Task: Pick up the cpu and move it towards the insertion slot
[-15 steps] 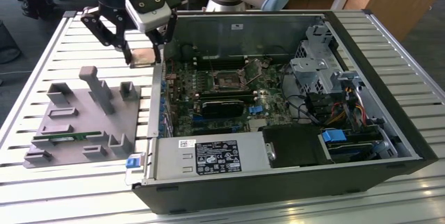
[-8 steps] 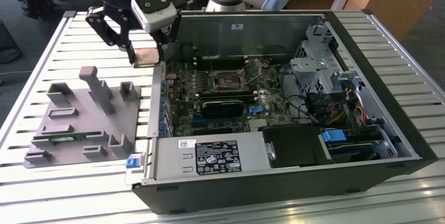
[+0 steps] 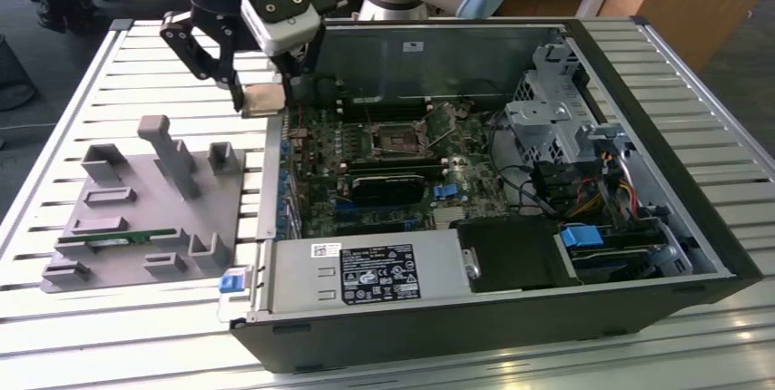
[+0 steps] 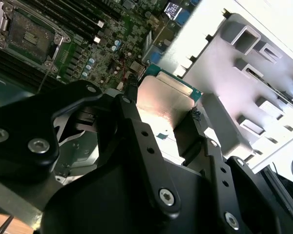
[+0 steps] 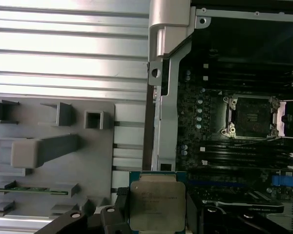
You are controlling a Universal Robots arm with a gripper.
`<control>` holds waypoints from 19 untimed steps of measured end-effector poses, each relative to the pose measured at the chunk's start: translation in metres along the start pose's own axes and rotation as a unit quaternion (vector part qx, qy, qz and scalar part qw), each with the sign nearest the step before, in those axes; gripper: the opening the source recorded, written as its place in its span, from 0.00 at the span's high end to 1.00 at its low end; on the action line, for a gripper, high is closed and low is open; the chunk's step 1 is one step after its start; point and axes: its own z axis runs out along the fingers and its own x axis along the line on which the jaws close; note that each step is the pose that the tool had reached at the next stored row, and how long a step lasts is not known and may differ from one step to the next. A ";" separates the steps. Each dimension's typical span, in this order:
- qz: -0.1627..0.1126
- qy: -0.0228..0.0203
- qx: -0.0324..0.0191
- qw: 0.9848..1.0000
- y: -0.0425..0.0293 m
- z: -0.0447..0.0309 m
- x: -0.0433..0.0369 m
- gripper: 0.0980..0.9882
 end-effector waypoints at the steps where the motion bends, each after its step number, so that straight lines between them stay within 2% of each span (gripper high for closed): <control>1: 0.000 0.000 0.000 1.000 0.0000 0.0000 -0.0012 0.50; 19: 0.000 0.000 0.000 1.000 0.0030 0.0001 -0.0243 0.50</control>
